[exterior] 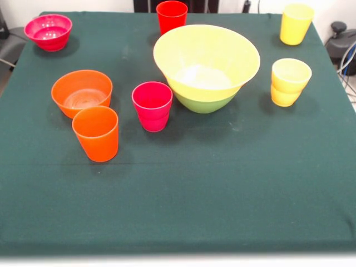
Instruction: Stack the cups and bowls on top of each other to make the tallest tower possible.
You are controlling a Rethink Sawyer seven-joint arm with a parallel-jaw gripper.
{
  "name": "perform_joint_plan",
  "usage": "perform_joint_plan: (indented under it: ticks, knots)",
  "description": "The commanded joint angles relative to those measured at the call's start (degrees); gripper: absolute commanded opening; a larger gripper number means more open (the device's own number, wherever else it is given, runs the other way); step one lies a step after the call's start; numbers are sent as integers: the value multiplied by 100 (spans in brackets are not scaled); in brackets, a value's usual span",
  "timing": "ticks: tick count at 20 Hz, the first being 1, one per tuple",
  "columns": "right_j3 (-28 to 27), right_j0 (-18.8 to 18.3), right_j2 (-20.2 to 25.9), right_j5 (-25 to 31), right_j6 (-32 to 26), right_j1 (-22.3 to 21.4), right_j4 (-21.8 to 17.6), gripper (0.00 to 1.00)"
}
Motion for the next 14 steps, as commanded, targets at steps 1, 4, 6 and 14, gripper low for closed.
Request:
perform_joint_plan:
  ticks: [1,4,6,14]
  knots:
    - [-406,454,366,119,-103,623,-119,0]
    - [-465,560,331,81,-32,723,-92,0]
    - [-490,651,279,48,50,781,-91,0]
    - [-641,989,158,-131,328,1069,-50,0]
